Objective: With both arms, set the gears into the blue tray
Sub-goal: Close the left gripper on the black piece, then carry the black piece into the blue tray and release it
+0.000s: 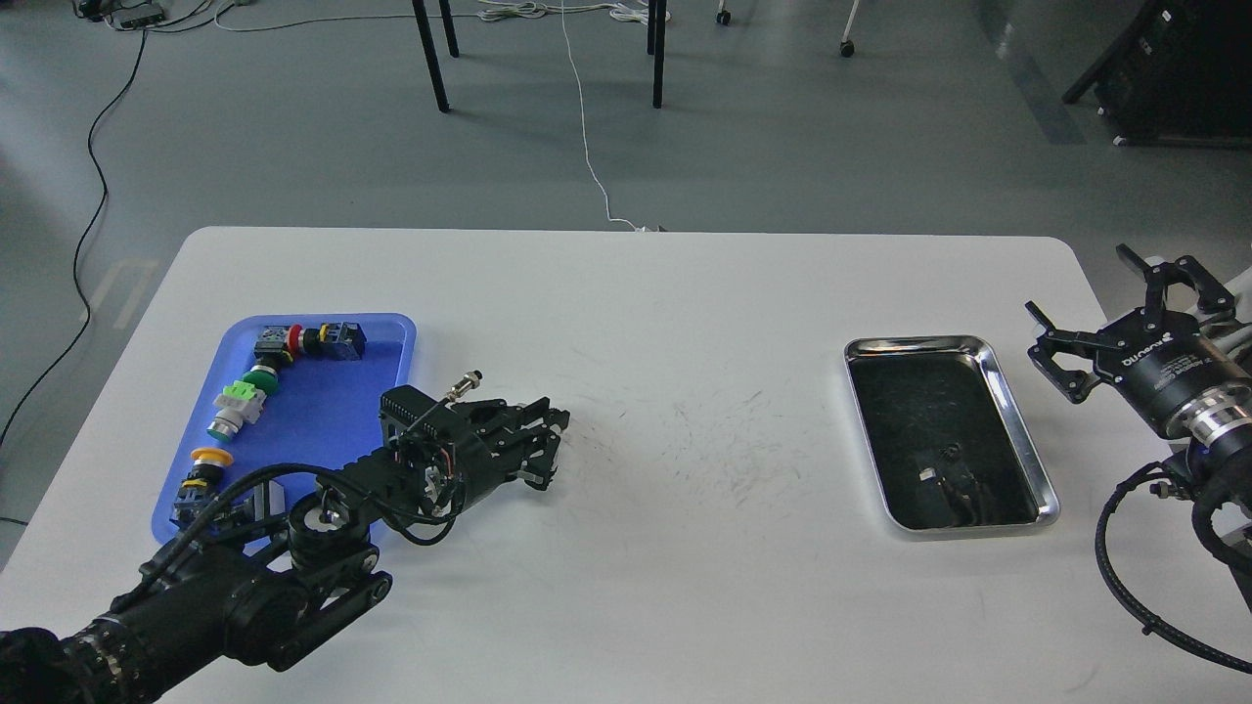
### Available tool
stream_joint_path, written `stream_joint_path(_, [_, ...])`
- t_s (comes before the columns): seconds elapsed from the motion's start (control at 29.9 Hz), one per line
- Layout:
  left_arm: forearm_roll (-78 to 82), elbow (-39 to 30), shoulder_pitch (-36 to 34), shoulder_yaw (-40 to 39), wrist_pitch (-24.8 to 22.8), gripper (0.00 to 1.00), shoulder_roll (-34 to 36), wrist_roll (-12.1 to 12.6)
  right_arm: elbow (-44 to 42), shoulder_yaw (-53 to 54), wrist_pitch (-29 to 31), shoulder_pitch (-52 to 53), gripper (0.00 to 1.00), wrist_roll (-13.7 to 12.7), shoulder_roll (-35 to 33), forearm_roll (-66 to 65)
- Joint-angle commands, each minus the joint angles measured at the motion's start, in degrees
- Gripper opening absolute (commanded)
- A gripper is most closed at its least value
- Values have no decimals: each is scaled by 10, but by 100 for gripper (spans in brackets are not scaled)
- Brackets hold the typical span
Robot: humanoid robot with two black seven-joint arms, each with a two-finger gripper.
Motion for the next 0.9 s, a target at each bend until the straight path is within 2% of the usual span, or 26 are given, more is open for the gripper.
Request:
stream_joint_path(0.0, [0, -9, -5, -1, 0, 6, 2, 2, 0, 0, 0, 0, 94, 0, -1, 0])
stream_joint_path(0.1, [0, -41, -12, -7, -1, 6, 29, 2, -1, 1, 0, 1, 94, 0, 0, -7])
stream_joint_path(0.27, [0, -128, -29, -8, -3, 6, 125, 5, -1, 1, 0, 5, 94, 0, 0, -8])
stream_joint_path(0.47, [0, -232, -35, -12, -2, 6, 292, 5, -1, 0, 0, 7, 94, 0, 0, -8])
stream_joint_path(0.57, [0, -230, -34, -11, 12, 6, 355, -3, -1, 1, 0, 7, 94, 0, 0, -8])
stream_joint_path(0.63, [-17, -215, -24, -4, 42, 6, 379, -6, 0, 0, 0, 7, 94, 0, 0, -8])
stream_joint_path(0.87, [-71, -122, 44, -1, 91, 6, 382, -21, 1, 0, 0, 7, 94, -1, -4, -32])
